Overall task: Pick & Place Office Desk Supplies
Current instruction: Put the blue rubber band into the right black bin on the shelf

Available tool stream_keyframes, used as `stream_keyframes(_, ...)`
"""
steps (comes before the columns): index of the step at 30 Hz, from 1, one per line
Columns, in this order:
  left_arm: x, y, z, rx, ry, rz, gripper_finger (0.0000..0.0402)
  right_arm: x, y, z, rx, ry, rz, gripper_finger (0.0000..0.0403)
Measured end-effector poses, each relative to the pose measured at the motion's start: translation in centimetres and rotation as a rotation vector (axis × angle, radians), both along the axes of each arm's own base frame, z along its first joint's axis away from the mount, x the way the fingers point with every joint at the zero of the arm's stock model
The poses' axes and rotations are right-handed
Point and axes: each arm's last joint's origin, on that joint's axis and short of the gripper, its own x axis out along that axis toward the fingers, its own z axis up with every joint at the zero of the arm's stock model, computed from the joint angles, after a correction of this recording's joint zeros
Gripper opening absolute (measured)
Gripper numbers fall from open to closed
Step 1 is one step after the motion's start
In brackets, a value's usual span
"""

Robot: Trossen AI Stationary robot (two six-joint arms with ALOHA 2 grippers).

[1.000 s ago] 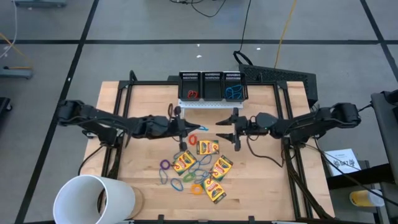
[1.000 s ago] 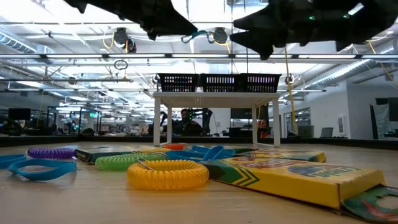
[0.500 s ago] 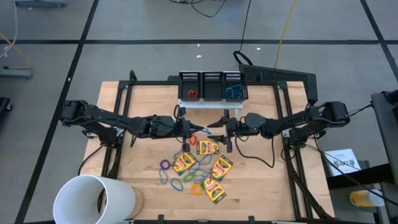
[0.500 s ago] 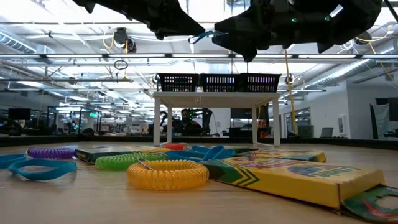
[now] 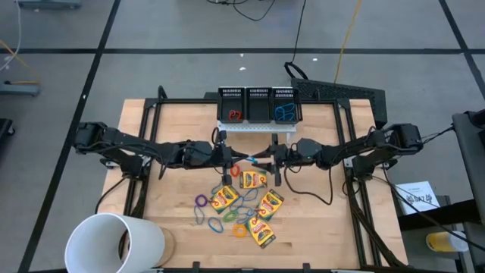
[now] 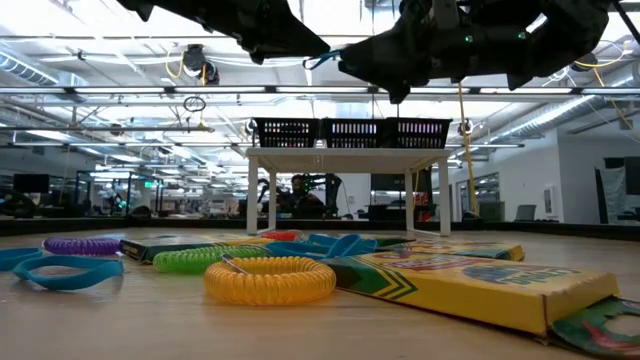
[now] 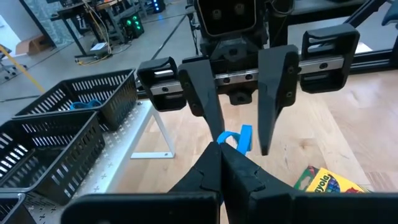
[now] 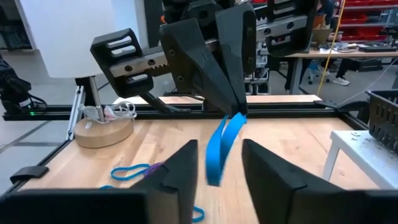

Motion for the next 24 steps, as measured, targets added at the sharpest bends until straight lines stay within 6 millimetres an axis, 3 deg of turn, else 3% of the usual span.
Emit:
stream_keyframes(7, 0.0, 0.0, 0.0, -0.009, -0.002, 0.002, 0.0002, 0.0, 0.0, 0.0, -0.016, 0.0, 0.003, 0.001)
stream_keyframes(13, 0.0, 0.0, 0.1, -0.009, -0.011, 0.024, 0.0021, 0.0, 0.0, 0.0, -0.031, 0.0, 0.004, 0.0003)
stream_keyframes(24, -0.7, -0.4, 1.2, 0.009, -0.064, 0.126, 0.0174, -0.1, 0.0, -0.5, -0.033, 0.059, 0.003, 0.0001)
